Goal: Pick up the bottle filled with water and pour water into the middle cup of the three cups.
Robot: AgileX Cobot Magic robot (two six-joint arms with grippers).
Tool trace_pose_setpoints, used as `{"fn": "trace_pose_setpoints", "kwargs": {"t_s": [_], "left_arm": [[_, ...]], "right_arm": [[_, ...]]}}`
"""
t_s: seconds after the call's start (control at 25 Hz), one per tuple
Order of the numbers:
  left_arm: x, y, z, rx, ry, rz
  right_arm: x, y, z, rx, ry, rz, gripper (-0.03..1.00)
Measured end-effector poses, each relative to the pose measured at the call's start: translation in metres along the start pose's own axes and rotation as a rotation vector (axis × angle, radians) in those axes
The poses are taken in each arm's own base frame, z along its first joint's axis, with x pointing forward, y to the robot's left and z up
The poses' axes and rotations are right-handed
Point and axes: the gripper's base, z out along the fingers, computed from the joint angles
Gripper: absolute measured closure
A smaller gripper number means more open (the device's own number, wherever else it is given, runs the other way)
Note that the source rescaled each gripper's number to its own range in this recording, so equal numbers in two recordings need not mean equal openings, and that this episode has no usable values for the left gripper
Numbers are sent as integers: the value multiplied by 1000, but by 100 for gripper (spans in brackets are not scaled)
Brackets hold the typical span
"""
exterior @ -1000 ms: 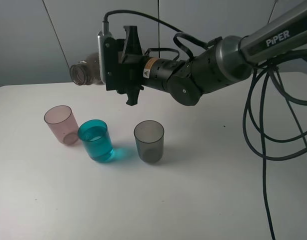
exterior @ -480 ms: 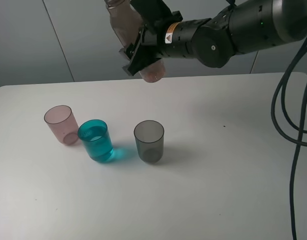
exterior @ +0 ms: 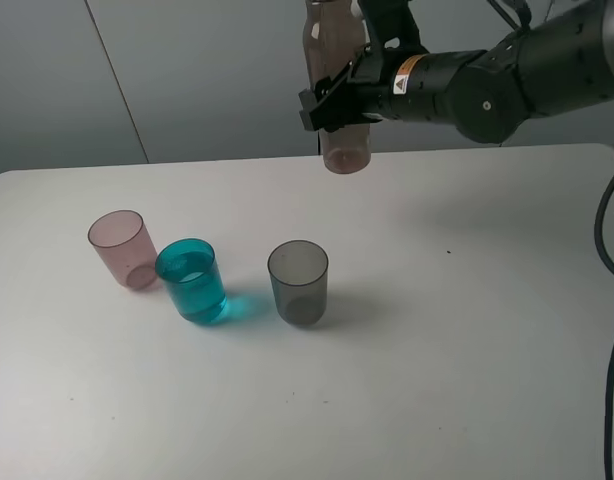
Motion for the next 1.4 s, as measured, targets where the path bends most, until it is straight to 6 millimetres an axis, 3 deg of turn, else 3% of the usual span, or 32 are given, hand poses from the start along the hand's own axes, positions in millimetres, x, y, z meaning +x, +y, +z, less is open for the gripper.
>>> {"fn": "trace_pose_setpoints", "kwargs": {"t_s": [0.2, 0.6, 0.88, 1.12, 1.4], "left_arm": [[0, 0, 0, 0, 0, 0], [0, 0, 0, 0, 0, 0], [0, 0, 0, 0, 0, 0], [0, 0, 0, 0, 0, 0], [0, 0, 0, 0, 0, 0]], "right_arm": [[6, -12, -1, -35, -202, -18, 96], [78, -10, 47, -86, -45, 56, 96], [96, -8, 71, -118, -23, 65, 96], [111, -7, 78, -125, 7, 70, 96], [113, -7, 79, -124, 14, 72, 96]]}}
